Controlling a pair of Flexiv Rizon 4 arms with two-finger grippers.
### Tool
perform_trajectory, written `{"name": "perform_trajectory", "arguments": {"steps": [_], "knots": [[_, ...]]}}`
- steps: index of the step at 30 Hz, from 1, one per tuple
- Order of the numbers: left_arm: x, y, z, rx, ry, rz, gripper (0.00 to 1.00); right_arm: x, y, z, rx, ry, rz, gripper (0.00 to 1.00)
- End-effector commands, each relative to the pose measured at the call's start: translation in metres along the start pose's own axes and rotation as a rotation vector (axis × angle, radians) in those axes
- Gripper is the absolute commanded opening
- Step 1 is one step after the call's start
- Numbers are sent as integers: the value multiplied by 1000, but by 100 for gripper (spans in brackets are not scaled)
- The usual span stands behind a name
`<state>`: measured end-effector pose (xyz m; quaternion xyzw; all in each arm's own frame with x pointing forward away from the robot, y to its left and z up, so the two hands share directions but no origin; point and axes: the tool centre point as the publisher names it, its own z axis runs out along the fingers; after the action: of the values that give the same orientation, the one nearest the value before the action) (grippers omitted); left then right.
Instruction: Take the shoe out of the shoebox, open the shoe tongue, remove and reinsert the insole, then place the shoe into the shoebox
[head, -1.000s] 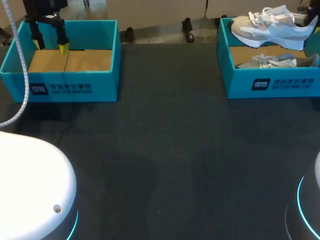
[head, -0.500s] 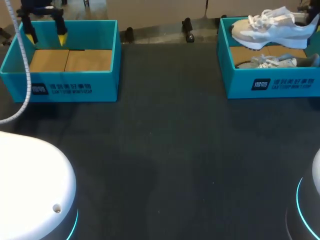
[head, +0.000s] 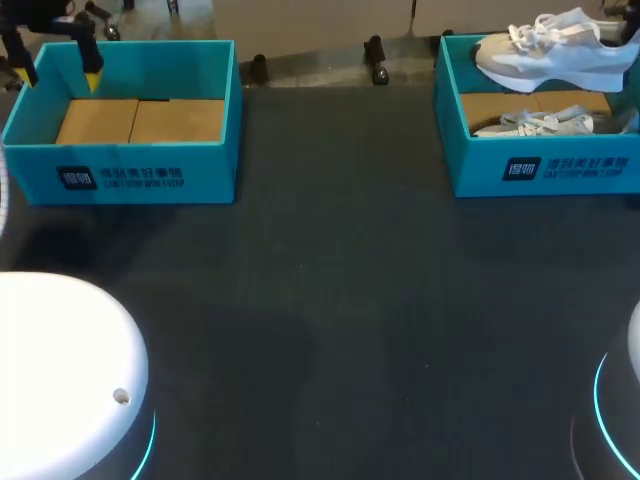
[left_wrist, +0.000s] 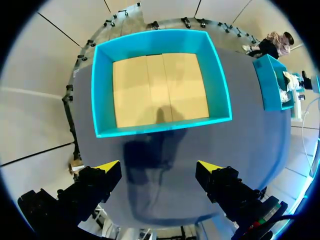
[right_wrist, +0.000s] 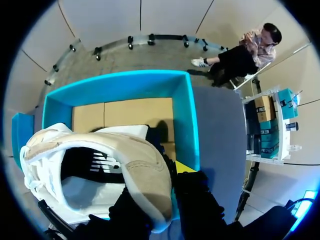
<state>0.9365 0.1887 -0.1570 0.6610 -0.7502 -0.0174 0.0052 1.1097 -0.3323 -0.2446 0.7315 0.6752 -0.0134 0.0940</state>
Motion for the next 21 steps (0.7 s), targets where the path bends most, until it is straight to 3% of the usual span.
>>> {"name": "perform_trajectory", "arguments": {"steps": [1, 10, 21], "knots": [[0, 7, 1, 91, 0, 0, 100, -4, 3, 2, -2, 3, 11, 0], [0, 7, 1, 91, 0, 0, 100, -8, 8, 13, 10, -19, 26, 0], [0, 7, 1, 91, 0, 0, 100, -13, 11, 15, -33, -19, 0, 0]]}}
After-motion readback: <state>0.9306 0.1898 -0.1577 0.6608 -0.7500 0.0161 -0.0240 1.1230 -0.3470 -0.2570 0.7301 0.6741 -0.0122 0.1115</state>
